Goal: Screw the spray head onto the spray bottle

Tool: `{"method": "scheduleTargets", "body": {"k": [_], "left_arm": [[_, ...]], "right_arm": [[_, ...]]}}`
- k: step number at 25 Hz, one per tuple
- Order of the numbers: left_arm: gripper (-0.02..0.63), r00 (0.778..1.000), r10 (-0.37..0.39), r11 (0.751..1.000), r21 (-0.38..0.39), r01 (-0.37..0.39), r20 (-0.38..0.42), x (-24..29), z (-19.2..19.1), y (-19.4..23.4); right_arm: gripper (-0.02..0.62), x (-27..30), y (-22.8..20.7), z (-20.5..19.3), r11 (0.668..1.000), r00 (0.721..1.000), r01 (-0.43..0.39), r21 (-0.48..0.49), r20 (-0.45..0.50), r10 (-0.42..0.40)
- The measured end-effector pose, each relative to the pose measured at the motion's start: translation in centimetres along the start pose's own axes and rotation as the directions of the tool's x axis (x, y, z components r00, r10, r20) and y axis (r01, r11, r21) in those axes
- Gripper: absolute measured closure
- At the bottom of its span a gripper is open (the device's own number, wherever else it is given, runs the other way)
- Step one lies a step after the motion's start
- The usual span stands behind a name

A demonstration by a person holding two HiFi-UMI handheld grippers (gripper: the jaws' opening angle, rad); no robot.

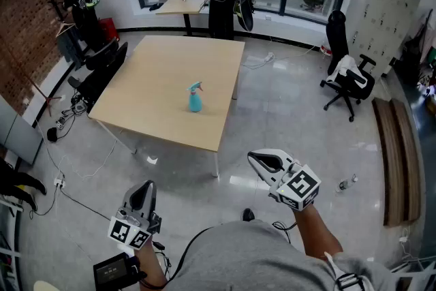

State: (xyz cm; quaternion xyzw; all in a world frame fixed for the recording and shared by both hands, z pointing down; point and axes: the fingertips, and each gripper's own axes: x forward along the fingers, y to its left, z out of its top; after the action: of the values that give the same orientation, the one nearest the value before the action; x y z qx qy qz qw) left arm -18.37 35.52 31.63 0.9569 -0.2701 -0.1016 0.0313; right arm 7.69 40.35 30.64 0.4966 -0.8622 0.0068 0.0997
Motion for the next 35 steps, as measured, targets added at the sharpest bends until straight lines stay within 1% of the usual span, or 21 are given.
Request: {"method": "scheduleTargets", "body": {"k": [8,14,21,26,30,35], "left_arm": [[0.6,1.0,-0.014,1.0,-0.008,0.014,-0.005,0.9,-0.9,-0.7],[0.601,1.0,-0.022,1.0,-0.018,0.022,-0.009,0.7,-1.4,-0.9],[0.601,1.0,-0.009,1.0,-0.028,0.009,0.007,2.3,-1.8,-0.6],[0.601,1.0,-0.011,1.0,-0.019,0.011,0.015,4.4,-1.4,-0.5],[0.601,1.0,-0.018,1.0,-0.008,0.018,0.014,7.4,-2.0,0.2],[0.601,1.0,0.001,0.999,0.033,-0.001,0.021,13.3,-2.9,1.8]], "right_arm": [[0.589,-0.6,-0.8,-0.9,1.0,1.0,0.015,0.016,-0.004,-0.014],[0.589,-0.6,-0.3,-1.1,1.0,1.0,0.015,0.025,-0.003,-0.015],[0.588,-0.3,-0.7,-0.8,0.999,0.999,0.018,0.027,0.051,-0.019],[0.588,0.3,-0.8,-0.2,1.0,0.998,0.028,0.014,0.063,-0.029],[0.588,1.4,-2.8,-0.6,0.999,0.996,0.041,0.023,0.073,-0.042],[0.588,4.0,-7.6,-1.5,1.0,0.995,0.014,-0.011,0.096,-0.013]]}}
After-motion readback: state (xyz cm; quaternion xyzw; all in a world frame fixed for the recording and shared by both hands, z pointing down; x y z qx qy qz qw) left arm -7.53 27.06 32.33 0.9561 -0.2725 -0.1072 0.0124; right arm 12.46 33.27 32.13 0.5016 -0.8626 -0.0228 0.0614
